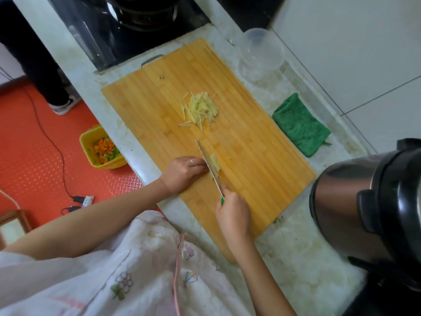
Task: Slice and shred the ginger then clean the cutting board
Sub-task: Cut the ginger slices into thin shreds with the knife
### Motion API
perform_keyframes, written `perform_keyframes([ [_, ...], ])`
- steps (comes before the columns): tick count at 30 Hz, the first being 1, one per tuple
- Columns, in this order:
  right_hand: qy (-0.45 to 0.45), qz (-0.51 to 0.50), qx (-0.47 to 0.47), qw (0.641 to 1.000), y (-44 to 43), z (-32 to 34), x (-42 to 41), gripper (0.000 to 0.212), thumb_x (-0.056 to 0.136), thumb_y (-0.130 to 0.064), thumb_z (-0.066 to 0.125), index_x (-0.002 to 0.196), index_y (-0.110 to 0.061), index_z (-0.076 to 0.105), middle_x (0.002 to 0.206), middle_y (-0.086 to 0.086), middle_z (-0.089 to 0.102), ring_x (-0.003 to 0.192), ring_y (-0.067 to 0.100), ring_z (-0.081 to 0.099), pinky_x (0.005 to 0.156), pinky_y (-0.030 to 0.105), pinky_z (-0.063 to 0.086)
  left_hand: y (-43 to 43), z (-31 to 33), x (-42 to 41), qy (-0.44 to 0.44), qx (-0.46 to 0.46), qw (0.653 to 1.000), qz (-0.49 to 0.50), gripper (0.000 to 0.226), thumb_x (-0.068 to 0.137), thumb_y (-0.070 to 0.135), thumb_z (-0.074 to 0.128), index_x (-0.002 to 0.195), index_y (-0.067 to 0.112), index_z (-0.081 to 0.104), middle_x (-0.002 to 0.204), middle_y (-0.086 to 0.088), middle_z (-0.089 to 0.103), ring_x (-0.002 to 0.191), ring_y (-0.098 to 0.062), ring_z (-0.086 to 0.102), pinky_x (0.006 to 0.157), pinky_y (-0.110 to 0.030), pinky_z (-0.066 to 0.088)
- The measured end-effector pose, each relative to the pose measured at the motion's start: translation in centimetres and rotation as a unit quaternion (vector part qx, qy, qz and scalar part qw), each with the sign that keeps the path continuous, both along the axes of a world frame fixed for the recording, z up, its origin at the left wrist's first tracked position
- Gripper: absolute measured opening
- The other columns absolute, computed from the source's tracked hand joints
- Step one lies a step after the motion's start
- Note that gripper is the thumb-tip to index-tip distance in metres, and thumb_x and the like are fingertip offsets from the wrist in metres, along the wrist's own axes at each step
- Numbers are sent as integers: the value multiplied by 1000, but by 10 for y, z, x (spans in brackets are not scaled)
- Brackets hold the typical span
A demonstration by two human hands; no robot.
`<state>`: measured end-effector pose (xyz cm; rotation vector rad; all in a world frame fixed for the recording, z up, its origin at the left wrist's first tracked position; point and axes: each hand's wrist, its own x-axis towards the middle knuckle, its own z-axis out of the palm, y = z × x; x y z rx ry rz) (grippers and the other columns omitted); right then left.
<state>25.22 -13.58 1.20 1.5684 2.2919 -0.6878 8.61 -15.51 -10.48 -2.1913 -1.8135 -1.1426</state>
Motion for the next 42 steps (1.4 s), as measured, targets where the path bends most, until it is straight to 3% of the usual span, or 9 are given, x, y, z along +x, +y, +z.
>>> perform_keyframes([
  [11, 29, -3, 21, 999, -2, -8, 8, 43, 94, -13, 46, 136, -23, 49, 106, 10, 68, 99, 29, 62, 67, 33, 42, 0, -1, -2, -6, -3, 1000, -6, 39, 101, 21, 42, 87, 6, 74, 94, -7, 73, 78, -24, 70, 63, -26, 51],
  [18, 57, -13, 19, 998, 13, -12, 4, 30, 93, -13, 49, 120, -17, 61, 101, 13, 69, 95, 32, 62, 63, 30, 38, 0, -2, -2, -9, -17, 1000, -5, 33, 98, 19, 46, 88, 7, 74, 92, -7, 72, 76, -24, 70, 61, -29, 55],
  [21, 76, -22, 14, 997, 18, -13, 8, 24, 92, -13, 47, 108, -14, 66, 96, 18, 68, 91, 37, 60, 61, 31, 31, 0, 4, 0, -20, -11, 1000, -5, 45, 103, 27, 38, 86, 7, 75, 91, -6, 72, 73, -24, 69, 58, -27, 53],
  [29, 94, 11, -5, 995, 53, -15, 19, 21, 92, -17, 50, 95, -10, 69, 77, 19, 64, 74, 35, 56, 56, 32, 29, -2, 11, 0, -47, -31, 998, -11, 46, 102, 32, 38, 86, 9, 75, 92, -6, 71, 79, -22, 68, 63, -27, 54],
  [32, 97, 35, -6, 995, 76, -15, 16, 22, 93, -19, 50, 86, -6, 66, 58, 6, 48, 63, 28, 47, 49, 34, 26, -3, 15, -1, -50, -38, 998, -22, 49, 102, 35, 37, 86, 10, 75, 92, -5, 72, 81, -21, 68, 64, -26, 54],
  [35, 84, 83, 25, 993, 89, -10, 6, 25, 95, -18, 48, 108, -13, 69, 69, 6, 60, 54, 21, 46, 40, 28, 25, -4, 15, -3, -55, -58, 996, -39, 51, 102, 37, 35, 88, 10, 75, 94, -5, 72, 83, -22, 69, 65, -28, 57],
  [38, 87, 102, 23, 991, 101, -5, -1, 31, 95, -17, 48, 120, -18, 66, 80, 9, 68, 52, 19, 48, 41, 27, 30, -2, 17, -4, -51, -61, 995, -57, 47, 102, 35, 38, 89, 9, 75, 94, -6, 71, 84, -23, 68, 66, -30, 57],
  [42, 51, 172, 101, 979, 101, 1, 10, 44, 96, -19, 48, 137, -33, 49, 60, 1, 59, 41, 15, 40, 36, 27, 26, -4, 25, -8, -66, -30, 996, -43, 33, 99, 26, 47, 89, 6, 72, 94, -6, 69, 87, -19, 63, 70, -29, 53],
])
